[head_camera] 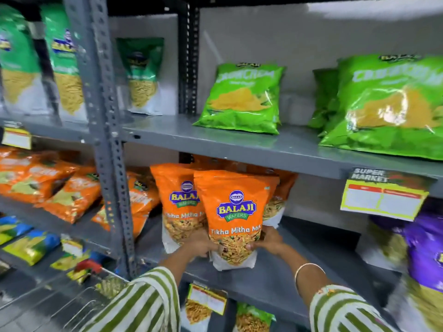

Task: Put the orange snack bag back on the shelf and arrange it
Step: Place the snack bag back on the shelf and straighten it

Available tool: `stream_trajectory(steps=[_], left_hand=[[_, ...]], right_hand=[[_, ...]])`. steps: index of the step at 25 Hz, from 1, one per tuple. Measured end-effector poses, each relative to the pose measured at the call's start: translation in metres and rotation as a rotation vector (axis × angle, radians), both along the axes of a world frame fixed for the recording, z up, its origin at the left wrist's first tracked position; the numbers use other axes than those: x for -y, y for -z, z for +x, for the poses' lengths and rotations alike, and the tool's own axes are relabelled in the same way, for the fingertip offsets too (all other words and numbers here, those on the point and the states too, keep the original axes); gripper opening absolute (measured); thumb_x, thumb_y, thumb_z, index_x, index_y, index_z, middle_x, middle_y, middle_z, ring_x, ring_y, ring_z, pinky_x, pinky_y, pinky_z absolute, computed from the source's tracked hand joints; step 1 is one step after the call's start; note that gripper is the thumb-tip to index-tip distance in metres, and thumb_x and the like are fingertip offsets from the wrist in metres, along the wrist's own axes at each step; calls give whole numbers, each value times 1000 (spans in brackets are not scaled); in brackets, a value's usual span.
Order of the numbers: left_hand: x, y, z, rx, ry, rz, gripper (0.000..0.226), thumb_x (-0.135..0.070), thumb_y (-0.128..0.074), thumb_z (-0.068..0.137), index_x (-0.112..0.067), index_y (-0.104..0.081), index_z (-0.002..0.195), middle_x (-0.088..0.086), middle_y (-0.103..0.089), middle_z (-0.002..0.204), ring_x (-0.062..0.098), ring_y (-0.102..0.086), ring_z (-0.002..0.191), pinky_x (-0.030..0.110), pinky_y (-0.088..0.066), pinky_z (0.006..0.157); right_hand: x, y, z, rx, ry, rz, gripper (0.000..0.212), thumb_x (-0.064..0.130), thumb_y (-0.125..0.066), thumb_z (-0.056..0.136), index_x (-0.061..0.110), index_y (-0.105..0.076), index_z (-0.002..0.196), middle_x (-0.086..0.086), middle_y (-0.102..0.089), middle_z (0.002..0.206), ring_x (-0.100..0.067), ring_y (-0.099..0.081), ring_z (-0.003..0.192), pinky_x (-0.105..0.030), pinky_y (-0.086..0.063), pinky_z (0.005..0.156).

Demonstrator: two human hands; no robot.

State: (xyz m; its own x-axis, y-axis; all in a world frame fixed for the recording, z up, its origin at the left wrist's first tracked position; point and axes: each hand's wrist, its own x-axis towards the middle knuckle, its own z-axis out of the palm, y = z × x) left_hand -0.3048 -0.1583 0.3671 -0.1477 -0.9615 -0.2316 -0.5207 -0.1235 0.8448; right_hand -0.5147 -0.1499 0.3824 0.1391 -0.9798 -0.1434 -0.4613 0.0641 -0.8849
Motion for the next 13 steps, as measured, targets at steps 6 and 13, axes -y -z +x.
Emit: stream_trajectory(steps=[6, 13], left_hand=[[24, 19, -20, -44, 32, -28, 46, -10, -72, 72, -5, -57, 115, 18, -62, 122, 31, -60, 109, 36, -51, 91], [21, 35, -20, -102, 91, -120, 97, -28, -83, 58, -13, -28, 137, -1, -43, 132, 17, -37, 128, 39, -32, 110]], right_hand=[[12, 20, -12, 107, -6, -8, 94, 41, -88, 41, 13, -49, 122, -10, -56, 129, -26, -51, 122, -42, -41, 104], [15, 30, -20, 151, 50, 130, 87, 10, -80, 65, 17, -31, 137, -6, -41, 144, -26, -35, 135, -47, -32, 112]])
